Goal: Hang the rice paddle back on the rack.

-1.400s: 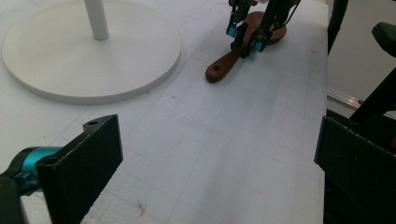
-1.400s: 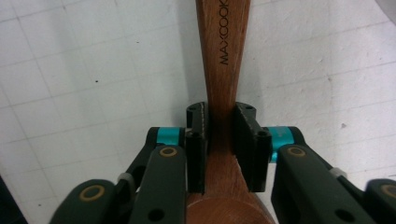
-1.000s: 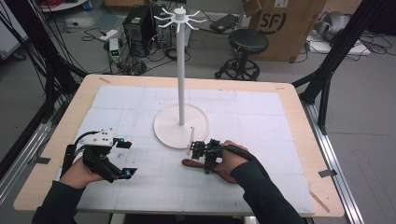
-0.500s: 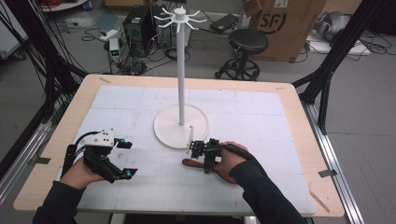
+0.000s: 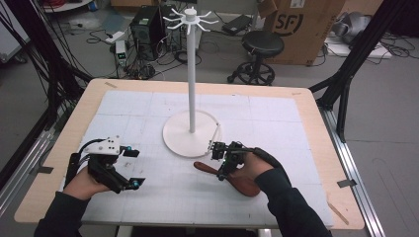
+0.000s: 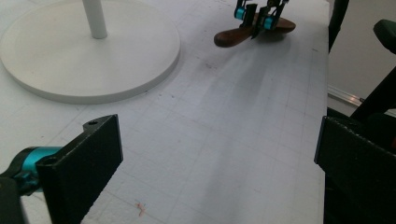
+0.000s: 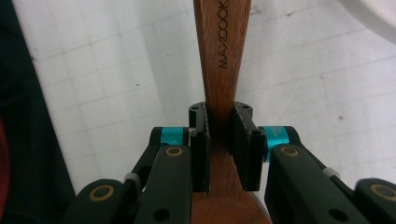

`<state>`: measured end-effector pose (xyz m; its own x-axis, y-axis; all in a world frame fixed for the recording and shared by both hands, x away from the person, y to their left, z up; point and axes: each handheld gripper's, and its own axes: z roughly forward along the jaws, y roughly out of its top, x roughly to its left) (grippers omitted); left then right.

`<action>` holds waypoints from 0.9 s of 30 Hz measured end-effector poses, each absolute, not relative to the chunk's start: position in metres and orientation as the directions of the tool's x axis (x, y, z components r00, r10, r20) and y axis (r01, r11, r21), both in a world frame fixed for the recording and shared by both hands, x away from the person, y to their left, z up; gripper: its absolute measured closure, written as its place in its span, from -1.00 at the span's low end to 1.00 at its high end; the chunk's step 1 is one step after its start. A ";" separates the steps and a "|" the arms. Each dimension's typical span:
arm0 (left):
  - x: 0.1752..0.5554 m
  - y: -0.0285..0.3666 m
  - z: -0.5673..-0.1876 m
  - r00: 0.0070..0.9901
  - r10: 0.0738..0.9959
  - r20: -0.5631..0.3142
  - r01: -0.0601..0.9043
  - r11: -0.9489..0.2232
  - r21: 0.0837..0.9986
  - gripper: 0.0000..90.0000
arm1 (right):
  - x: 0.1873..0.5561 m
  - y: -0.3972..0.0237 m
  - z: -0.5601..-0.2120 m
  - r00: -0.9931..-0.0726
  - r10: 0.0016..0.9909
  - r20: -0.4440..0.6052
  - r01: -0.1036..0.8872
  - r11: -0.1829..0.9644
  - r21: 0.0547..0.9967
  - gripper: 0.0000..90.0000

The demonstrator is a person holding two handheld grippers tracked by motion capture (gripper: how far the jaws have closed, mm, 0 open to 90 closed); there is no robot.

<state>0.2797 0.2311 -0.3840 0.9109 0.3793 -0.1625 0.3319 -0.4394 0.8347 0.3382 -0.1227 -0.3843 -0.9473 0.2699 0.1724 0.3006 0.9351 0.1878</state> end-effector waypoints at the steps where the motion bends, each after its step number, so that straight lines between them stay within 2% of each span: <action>1: 0.280 0.231 -0.384 0.911 0.379 -0.163 0.333 -0.440 0.834 -0.96 | 0.339 -0.126 -0.382 -0.951 0.260 0.166 0.293 0.931 0.218 0.75; 5: 0.280 0.231 -0.384 0.912 0.378 -0.162 0.331 -0.442 0.834 -0.96 | 0.341 -0.136 -0.376 -0.940 0.255 0.225 0.312 0.911 0.270 0.75; 19: 0.280 0.231 -0.385 0.912 0.376 -0.165 0.333 -0.441 0.834 -0.96 | 0.345 -0.179 -0.353 -0.920 0.262 0.291 0.374 0.809 0.454 0.74; 27: 0.280 0.231 -0.385 0.910 0.378 -0.170 0.336 -0.433 0.836 -0.96 | 0.347 -0.196 -0.333 -0.925 0.276 0.262 0.376 0.758 0.532 0.74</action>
